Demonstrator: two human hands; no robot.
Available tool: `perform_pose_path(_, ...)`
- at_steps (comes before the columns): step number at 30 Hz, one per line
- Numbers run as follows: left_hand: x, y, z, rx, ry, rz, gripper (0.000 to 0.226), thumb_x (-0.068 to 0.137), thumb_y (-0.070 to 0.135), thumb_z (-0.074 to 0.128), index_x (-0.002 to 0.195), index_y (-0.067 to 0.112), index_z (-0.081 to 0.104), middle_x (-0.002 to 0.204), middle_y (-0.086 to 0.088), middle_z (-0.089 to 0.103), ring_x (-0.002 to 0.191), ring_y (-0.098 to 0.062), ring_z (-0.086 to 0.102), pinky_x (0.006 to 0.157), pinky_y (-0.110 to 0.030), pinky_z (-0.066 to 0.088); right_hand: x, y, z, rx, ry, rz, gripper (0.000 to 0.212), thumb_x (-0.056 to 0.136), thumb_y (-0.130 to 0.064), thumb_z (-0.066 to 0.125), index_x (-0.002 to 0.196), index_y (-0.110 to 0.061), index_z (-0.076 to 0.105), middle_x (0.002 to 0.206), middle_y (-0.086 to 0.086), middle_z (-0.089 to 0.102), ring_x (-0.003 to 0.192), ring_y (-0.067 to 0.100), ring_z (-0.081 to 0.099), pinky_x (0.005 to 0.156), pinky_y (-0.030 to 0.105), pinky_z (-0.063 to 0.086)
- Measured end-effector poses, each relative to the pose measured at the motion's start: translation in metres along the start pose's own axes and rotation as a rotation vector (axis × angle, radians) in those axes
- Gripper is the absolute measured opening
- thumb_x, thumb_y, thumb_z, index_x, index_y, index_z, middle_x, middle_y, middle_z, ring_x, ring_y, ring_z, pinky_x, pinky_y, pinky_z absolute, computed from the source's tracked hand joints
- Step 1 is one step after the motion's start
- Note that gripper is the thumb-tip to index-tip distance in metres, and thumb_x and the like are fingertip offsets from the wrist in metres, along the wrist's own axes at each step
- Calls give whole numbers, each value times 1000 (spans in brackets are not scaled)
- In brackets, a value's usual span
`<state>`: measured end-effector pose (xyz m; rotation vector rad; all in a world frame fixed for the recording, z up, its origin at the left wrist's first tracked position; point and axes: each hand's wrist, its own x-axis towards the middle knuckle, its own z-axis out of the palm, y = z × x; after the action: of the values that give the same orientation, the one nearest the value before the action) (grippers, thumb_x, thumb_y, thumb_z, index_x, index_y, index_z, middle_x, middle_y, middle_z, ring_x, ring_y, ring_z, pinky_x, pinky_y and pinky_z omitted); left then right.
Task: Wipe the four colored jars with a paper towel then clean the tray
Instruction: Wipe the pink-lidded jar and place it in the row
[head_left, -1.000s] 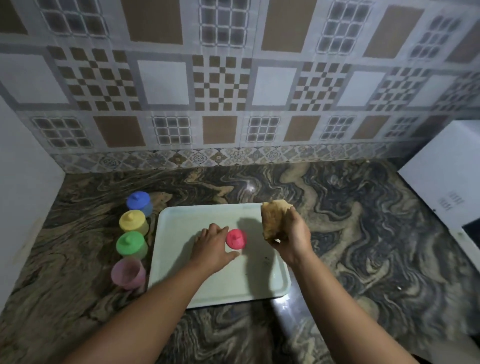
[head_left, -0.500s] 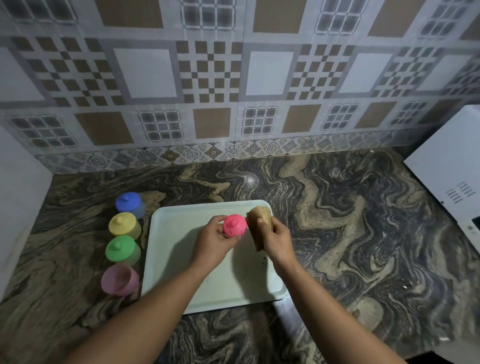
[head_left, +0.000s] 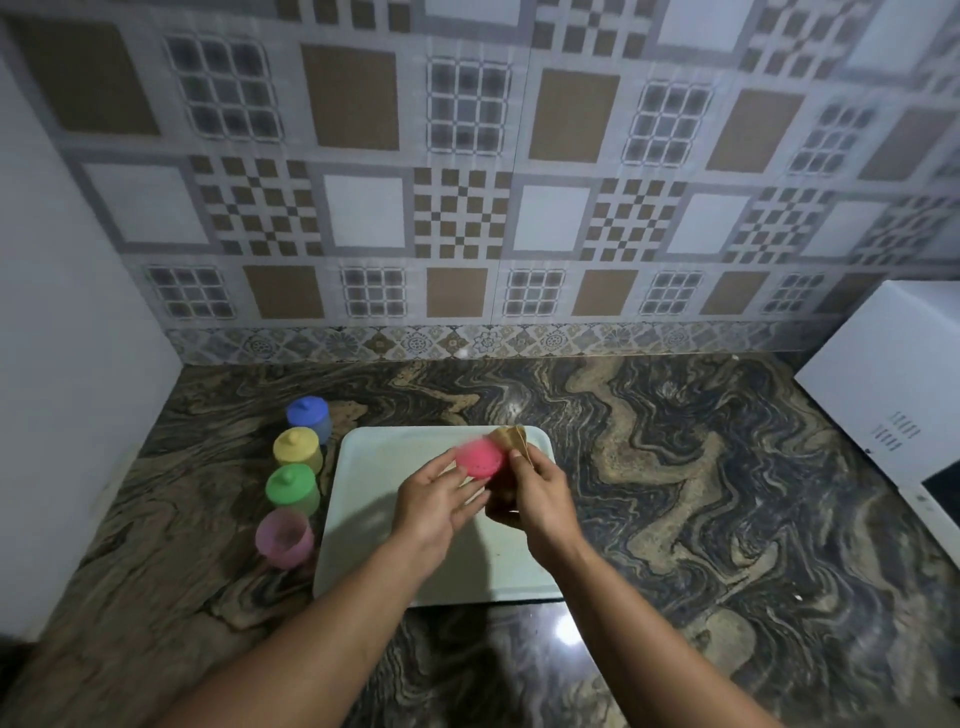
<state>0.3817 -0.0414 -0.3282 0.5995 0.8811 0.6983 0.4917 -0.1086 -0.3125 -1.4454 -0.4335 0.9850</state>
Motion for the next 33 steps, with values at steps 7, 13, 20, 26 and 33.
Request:
perform_pose_path(7, -45, 15, -2, -140, -34, -81, 22, 95, 0, 59, 117, 1, 63, 109, -19, 76, 103, -26, 73, 91, -40, 57, -27, -9, 4, -49, -149, -45, 34, 111, -24, 45, 111, -31, 78, 87, 16, 65, 69, 21, 57, 76, 47, 59)
perform_pose_path(13, -60, 17, -8, -136, 74, 41, 21, 96, 0, 59, 117, 0, 62, 110, -21, 75, 103, -28, 74, 90, -43, 58, -37, -5, -7, -116, -78, -311, 32, 111, -11, 46, 129, -20, 72, 113, -5, 76, 90, 2, 70, 76, 18, 53)
perform_pose_path(20, -81, 10, 7, -122, 57, 93, 18, 101, 0, 50, 106, 3, 67, 92, -14, 77, 83, -22, 75, 70, -30, 61, -38, 25, -30, -787, -119, -1051, 44, 100, -8, 62, 141, -23, 64, 144, 2, 59, 128, 24, 58, 104, 37, 52)
perform_pose_path(26, -85, 6, 2, -129, 47, 79, 18, 97, -3, 56, 115, -3, 60, 106, -25, 72, 85, -26, 76, 78, -36, 64, -17, 4, -35, -626, -81, -701, 36, 104, -6, 57, 117, -34, 75, 123, -7, 73, 119, 16, 67, 104, 35, 53)
perform_pose_path(33, -81, 5, 11, -149, 10, 67, 15, 98, -2, 55, 110, -2, 64, 101, -23, 73, 87, -26, 74, 84, -38, 62, -35, 11, -48, -755, -139, -1110, 36, 102, -3, 55, 135, -10, 68, 136, 5, 64, 122, 23, 60, 106, 31, 47)
